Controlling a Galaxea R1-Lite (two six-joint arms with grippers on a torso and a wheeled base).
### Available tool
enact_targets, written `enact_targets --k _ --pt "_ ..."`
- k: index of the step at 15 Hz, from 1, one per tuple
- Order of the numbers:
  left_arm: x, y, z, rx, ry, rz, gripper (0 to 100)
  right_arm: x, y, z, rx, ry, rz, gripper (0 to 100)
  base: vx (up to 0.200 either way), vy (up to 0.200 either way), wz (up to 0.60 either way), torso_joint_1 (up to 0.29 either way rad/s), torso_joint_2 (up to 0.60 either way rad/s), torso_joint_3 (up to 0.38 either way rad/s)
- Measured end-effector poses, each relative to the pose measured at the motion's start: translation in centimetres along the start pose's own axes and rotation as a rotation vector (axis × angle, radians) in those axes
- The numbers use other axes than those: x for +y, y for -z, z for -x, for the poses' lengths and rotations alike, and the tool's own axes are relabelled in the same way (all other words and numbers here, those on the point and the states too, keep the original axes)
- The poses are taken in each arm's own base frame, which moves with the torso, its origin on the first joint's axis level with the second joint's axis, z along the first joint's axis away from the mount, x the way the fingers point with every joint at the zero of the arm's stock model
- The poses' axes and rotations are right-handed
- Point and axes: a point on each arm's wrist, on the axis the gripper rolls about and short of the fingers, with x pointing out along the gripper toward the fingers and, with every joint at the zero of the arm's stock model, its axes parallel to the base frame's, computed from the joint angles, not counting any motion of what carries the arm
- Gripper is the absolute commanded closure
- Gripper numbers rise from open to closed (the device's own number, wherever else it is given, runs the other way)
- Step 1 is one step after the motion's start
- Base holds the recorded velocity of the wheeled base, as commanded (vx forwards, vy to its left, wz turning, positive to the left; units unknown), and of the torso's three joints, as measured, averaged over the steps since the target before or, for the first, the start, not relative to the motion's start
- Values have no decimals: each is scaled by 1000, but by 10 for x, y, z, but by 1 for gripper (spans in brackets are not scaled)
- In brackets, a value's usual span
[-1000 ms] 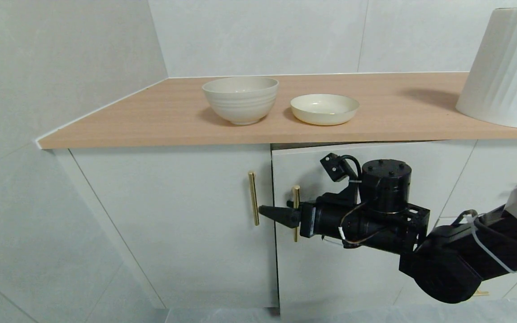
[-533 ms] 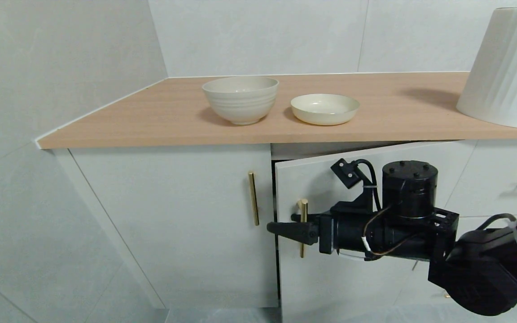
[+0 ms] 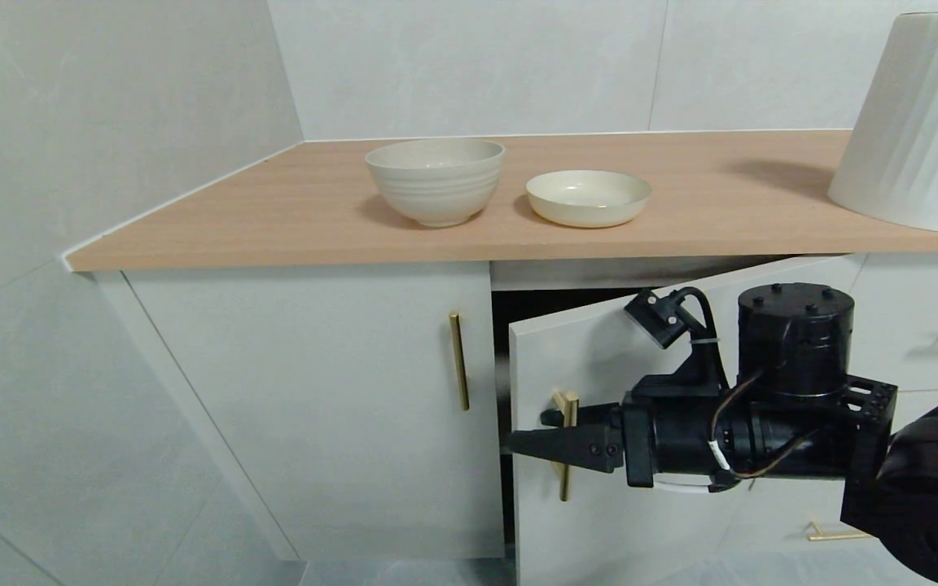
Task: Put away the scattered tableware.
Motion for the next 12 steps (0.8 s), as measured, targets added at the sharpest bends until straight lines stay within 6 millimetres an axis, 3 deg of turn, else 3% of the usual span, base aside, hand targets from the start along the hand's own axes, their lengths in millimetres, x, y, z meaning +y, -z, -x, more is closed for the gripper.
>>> enact_targets --k 6,9,12 --pt "0 -8 2 -35 22 -19 0 3 1 4 7 -20 3 0 0 0 0 0 0 0" --pt "-4 -39 10 -57 178 -38 0 3 2 3 10 -22 3 0 0 0 0 0 0 0" --pt "-7 -79 -1 15 333 -30 0 4 3 3 12 -22 3 0 0 0 0 0 0 0"
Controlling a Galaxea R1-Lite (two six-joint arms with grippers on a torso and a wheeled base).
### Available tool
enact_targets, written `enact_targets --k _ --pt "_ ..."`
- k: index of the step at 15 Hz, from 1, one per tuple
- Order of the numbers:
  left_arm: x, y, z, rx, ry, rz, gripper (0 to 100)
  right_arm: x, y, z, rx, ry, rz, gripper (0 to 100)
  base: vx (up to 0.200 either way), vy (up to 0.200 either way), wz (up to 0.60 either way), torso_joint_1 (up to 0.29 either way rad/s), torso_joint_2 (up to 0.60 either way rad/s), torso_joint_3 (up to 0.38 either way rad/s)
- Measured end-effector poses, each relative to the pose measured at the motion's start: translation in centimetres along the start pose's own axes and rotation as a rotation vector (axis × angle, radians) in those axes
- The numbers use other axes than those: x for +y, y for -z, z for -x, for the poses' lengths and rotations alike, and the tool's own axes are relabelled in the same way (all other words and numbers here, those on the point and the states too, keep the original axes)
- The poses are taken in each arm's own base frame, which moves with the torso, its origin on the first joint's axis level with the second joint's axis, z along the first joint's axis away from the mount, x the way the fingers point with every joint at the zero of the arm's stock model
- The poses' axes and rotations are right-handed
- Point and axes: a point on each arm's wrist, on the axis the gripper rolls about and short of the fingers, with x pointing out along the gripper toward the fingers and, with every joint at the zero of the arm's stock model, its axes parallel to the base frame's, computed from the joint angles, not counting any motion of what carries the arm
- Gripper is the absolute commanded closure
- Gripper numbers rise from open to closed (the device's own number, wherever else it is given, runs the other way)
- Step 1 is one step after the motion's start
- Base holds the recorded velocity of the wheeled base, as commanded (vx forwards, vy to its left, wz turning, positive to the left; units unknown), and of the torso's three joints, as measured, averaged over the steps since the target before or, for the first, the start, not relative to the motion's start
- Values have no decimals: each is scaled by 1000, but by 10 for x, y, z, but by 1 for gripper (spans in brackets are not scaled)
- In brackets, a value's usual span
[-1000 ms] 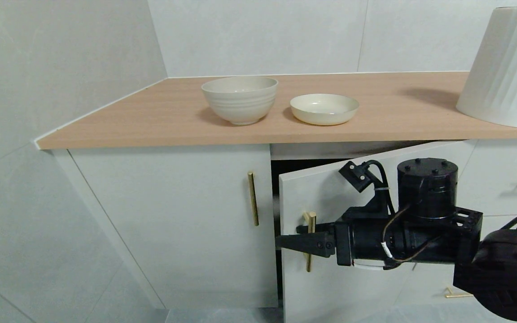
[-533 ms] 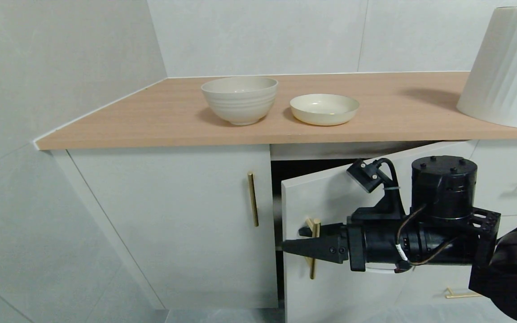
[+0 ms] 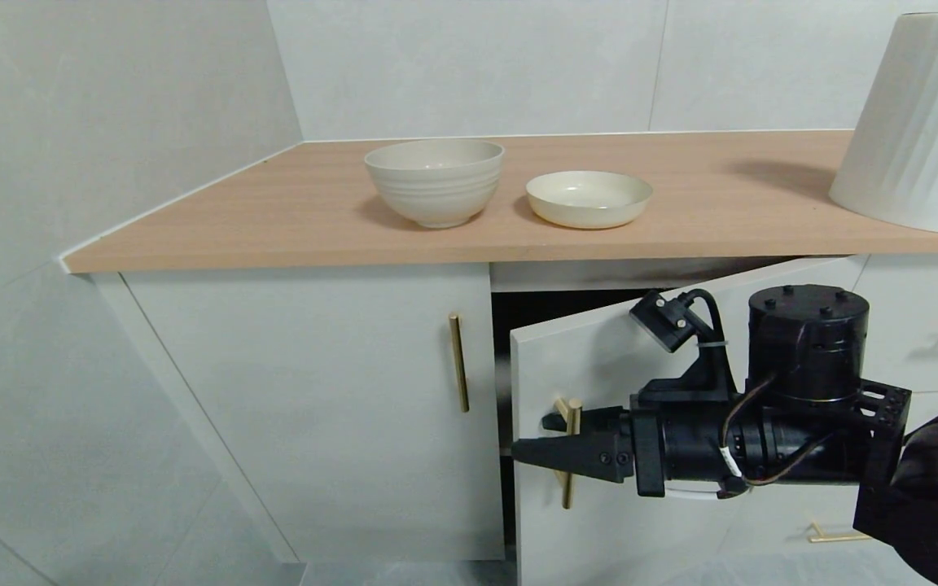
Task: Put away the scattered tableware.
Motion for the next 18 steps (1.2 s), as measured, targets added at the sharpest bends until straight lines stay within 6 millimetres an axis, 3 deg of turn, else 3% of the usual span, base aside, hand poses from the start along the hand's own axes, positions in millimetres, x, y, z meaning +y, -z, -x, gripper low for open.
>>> enact_targets --k 3,6,10,13,15,16,18 --pt "9 -36 -31 114 142 47 0 0 0 0 1 0 -1 0 0 0 0 0 0 0" --pt "20 -50 -78 266 253 123 0 0 1 0 2 1 -2 0 0 0 0 0 0 0" --pt "26 -31 -141 433 374 218 0 0 2 0 5 0 -3 0 0 0 0 0 0 0" --pt "20 -15 -169 481 418 348 0 0 3 0 7 -1 -3 0 0 0 0 0 0 0" --pt "13 -5 -176 533 449 391 0 0 3 0 8 -1 -4 0 0 0 0 0 0 0" --pt "10 -2 -177 553 460 394 100 1 3 0 9 -1 -4 0 0 0 0 0 0 0" --pt "7 1 -178 571 477 393 100 0 4 -1 10 0 -5 0 0 0 0 0 0 0"
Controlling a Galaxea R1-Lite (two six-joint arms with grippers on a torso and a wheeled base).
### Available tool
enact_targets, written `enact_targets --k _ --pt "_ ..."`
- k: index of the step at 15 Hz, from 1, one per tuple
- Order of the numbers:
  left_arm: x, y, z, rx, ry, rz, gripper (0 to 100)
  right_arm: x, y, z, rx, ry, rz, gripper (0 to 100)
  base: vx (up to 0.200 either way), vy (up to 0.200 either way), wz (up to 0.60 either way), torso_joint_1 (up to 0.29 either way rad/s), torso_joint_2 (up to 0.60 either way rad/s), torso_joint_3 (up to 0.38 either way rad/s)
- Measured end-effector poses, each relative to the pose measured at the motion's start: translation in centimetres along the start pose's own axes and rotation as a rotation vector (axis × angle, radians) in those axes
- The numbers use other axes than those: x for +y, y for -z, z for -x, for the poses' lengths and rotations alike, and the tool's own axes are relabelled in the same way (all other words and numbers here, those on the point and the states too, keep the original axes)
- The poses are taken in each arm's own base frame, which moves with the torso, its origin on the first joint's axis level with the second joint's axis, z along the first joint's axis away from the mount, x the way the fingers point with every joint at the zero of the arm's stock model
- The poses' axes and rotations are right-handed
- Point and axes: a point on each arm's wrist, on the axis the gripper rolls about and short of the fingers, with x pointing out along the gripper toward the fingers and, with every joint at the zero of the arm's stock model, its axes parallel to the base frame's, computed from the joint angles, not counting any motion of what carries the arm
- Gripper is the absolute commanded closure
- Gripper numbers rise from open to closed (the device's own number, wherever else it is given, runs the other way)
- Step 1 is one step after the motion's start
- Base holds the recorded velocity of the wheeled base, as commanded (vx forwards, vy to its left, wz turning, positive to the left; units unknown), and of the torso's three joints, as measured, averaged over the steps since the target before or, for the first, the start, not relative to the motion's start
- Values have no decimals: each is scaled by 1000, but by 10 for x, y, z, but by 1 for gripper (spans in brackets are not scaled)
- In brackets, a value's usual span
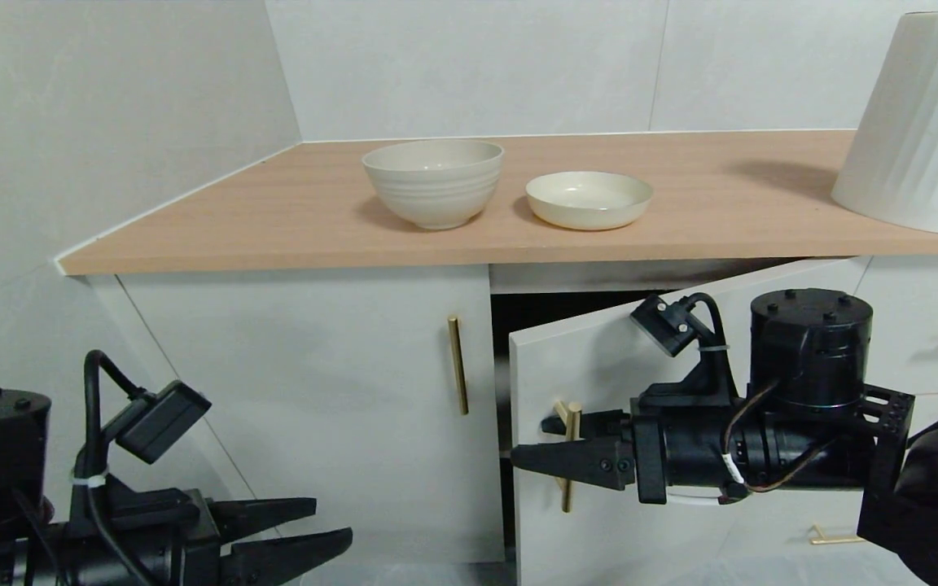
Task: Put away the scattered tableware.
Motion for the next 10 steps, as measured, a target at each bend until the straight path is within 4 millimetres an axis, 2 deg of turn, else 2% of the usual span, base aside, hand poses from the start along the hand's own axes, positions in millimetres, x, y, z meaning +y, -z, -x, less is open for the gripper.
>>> enact_targets --k 6,10 --pt "-1 -12 -5 -21 9 -29 100 -1 2 -1 6 1 -3 0 0 0 0 0 0 0" --pt "-1 -34 -29 -44 50 -70 100 0 4 -1 10 -1 -5 0 0 0 0 0 0 0"
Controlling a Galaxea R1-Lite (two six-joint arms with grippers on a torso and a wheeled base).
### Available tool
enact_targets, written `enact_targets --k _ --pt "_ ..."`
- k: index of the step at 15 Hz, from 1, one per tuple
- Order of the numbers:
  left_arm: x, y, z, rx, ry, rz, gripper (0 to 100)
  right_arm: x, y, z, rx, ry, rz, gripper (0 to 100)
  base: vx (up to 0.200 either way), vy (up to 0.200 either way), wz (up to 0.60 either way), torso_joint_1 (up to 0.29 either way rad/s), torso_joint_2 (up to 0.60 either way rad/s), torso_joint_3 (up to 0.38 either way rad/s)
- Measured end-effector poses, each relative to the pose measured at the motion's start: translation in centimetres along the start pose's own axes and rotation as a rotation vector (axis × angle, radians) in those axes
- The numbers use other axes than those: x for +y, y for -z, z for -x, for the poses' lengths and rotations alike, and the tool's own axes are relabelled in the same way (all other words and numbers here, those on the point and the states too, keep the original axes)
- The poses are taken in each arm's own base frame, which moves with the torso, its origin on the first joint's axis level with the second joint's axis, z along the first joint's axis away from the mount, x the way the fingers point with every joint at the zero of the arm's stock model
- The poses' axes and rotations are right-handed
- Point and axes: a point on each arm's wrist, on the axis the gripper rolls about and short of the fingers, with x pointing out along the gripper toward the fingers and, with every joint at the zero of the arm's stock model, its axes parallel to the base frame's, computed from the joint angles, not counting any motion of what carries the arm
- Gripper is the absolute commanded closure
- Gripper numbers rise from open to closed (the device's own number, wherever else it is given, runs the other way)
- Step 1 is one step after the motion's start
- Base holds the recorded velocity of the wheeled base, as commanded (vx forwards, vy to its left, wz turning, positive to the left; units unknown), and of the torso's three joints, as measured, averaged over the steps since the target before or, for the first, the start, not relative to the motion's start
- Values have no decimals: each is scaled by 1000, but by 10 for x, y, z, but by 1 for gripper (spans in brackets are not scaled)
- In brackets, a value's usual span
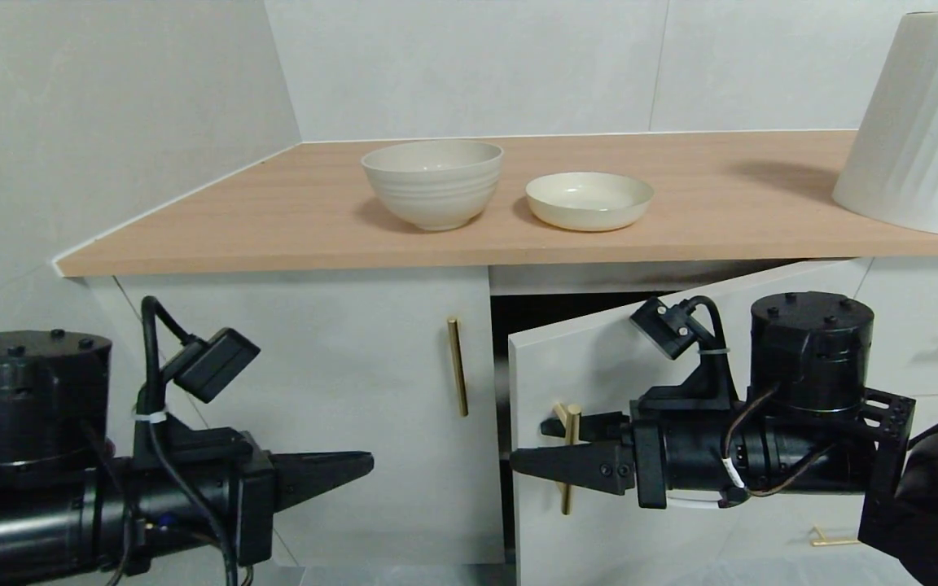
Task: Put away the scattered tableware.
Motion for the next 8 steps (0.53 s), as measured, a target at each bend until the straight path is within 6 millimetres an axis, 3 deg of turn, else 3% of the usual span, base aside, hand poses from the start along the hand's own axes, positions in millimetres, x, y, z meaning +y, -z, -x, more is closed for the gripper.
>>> enact_targets --k 4,8 --pt "19 -19 -49 16 22 -12 100 1 2 1 5 -1 -1 0 0 0 0 0 0 0" --pt "33 -18 -108 -94 27 -98 100 2 4 3 9 -1 -4 0 0 0 0 0 0 0"
